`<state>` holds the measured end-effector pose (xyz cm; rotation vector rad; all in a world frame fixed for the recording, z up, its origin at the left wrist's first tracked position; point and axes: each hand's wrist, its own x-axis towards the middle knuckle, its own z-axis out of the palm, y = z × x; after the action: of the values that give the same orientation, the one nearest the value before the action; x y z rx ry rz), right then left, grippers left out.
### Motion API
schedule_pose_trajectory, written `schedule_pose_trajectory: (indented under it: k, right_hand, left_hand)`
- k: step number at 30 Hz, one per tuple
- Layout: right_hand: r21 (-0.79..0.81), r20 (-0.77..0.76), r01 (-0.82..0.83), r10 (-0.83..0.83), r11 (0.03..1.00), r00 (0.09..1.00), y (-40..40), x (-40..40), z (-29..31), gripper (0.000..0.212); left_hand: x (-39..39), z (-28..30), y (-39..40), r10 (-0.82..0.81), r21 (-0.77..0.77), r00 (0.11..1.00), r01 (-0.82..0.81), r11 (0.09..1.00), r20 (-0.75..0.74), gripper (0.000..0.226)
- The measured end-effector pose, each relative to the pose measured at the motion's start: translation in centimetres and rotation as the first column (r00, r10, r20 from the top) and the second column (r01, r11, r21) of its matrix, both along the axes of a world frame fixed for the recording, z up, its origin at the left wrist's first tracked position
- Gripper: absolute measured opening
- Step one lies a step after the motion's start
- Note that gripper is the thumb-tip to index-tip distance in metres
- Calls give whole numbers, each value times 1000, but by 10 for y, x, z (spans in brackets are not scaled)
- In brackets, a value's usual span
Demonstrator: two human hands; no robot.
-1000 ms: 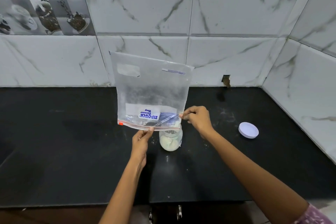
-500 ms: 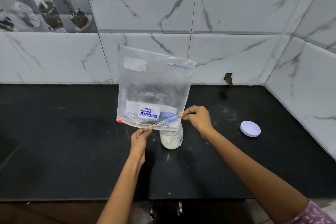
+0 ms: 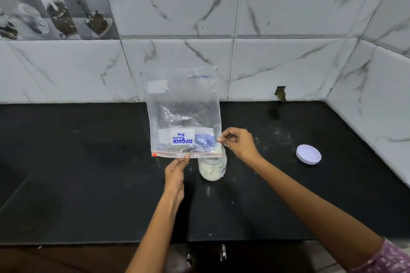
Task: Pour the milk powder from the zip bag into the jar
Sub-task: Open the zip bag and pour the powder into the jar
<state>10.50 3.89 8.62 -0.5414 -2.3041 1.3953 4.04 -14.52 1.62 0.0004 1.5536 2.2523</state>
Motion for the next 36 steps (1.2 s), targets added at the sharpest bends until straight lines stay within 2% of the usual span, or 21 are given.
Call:
schedule_pose_trajectory:
  k: [6, 9, 18, 20, 22, 25, 29, 31, 33, 36]
  right_hand:
    - [-19, 119, -67, 69, 998, 991, 2, 10, -11, 33]
    - [13, 119, -42, 40, 999, 992, 0, 11, -12, 28]
    - [114, 33, 79, -83, 990, 996, -5, 6, -15, 20]
    - [97, 58, 66, -72, 993, 996, -5, 5, -14, 21]
    - [37, 107, 32, -36, 999, 994, -2, 3, -13, 23]
    - [-162, 157, -4, 30, 987, 987, 4, 1, -8, 25]
    - [-324, 251, 97, -14, 941, 968, 13, -15, 0, 44]
    - [-399, 311, 134, -3, 907, 950, 19, -27, 0, 51]
    - [-486, 380, 129, 76, 865, 922, 24, -38, -2, 53]
    - [-624, 380, 127, 158, 771, 912, 28, -53, -5, 48]
  left_hand:
    - [4, 4, 4, 37, 3, 999, -37, 999, 8, 9]
    - [5, 6, 5, 41, -21, 999, -41, 999, 0, 13]
    - [3, 15, 6, -15, 80, 999, 18, 997, -35, 13]
    - [2, 17, 7, -15, 83, 1000, 17, 996, -27, 12]
    - [0, 20, 6, -3, 74, 1000, 4, 997, -18, 12]
    - [-5, 24, 5, -8, 51, 1000, 10, 999, -30, 11]
    - [-11, 32, 7, -43, 7, 997, 44, 999, -71, 12]
    - [-12, 35, 8, -61, -3, 995, 61, 998, -81, 11]
    - [-13, 37, 8, -80, -7, 994, 79, 997, -80, 13]
    - [-16, 38, 7, -112, -22, 989, 110, 994, -94, 19]
